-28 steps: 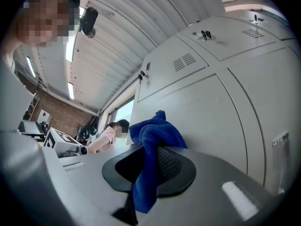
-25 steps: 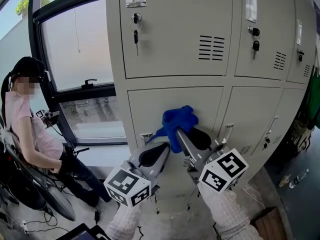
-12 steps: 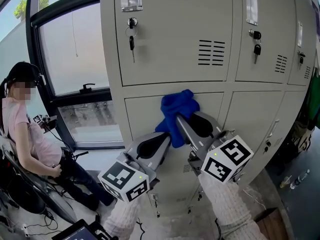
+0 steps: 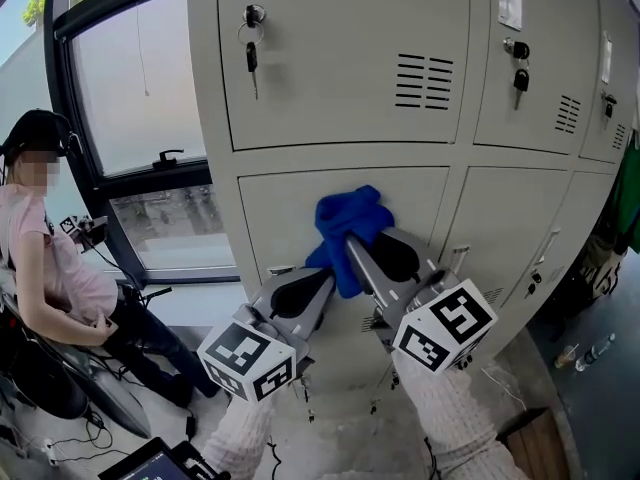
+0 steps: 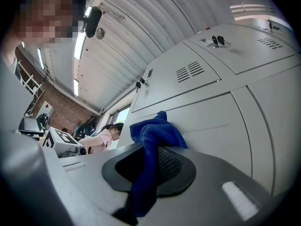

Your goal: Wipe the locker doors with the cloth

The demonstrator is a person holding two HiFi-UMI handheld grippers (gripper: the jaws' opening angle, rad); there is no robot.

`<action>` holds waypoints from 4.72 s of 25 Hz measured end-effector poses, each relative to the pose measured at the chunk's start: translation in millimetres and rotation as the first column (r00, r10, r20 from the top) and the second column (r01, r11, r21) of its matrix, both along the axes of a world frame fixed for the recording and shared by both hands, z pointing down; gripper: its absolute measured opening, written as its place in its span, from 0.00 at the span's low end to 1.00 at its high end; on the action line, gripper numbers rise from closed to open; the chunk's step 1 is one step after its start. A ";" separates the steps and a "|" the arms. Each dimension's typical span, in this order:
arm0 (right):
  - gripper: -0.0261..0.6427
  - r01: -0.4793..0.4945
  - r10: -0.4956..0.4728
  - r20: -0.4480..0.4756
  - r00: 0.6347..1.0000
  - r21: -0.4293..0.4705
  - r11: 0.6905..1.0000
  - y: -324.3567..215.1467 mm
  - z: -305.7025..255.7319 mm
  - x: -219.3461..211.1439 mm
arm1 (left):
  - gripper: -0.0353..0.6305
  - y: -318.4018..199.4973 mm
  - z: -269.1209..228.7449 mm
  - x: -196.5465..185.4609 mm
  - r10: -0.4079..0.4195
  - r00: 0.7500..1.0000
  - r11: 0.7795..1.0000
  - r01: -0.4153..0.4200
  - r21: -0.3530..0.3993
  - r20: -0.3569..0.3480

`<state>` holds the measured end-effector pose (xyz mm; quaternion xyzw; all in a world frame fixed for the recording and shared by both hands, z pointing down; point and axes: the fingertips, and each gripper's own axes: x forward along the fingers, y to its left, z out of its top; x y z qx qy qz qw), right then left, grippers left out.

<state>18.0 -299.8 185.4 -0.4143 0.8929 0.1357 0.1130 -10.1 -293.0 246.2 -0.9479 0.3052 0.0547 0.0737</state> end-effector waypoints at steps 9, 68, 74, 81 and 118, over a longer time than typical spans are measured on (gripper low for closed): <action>0.13 -0.026 0.022 -0.032 0.999 -0.158 0.987 -3.8 77.3 2.2 | 0.06 6.4 66.4 3.4 0.006 1.000 0.989 -0.002 -0.146 0.024; 0.13 -0.156 0.154 0.045 0.987 0.043 0.987 6.2 -32.6 95.6 | 0.06 29.4 -50.3 85.7 0.135 0.990 0.982 -0.130 0.134 -0.028; 0.13 -0.145 0.143 0.033 0.989 0.054 0.988 1.1 -32.7 94.9 | 0.06 16.7 -52.0 81.6 0.113 0.993 0.986 -0.106 0.127 -0.045; 0.13 -0.164 0.163 0.027 0.986 0.043 0.986 0.0 -18.8 95.7 | 0.06 9.9 -34.6 71.9 0.090 0.994 0.993 -0.086 0.078 -0.058; 0.13 -0.149 0.179 0.014 0.984 -0.491 0.858 -15.0 253.2 85.2 | 0.06 1.9 207.3 76.6 0.093 0.990 0.918 -0.043 -0.394 0.108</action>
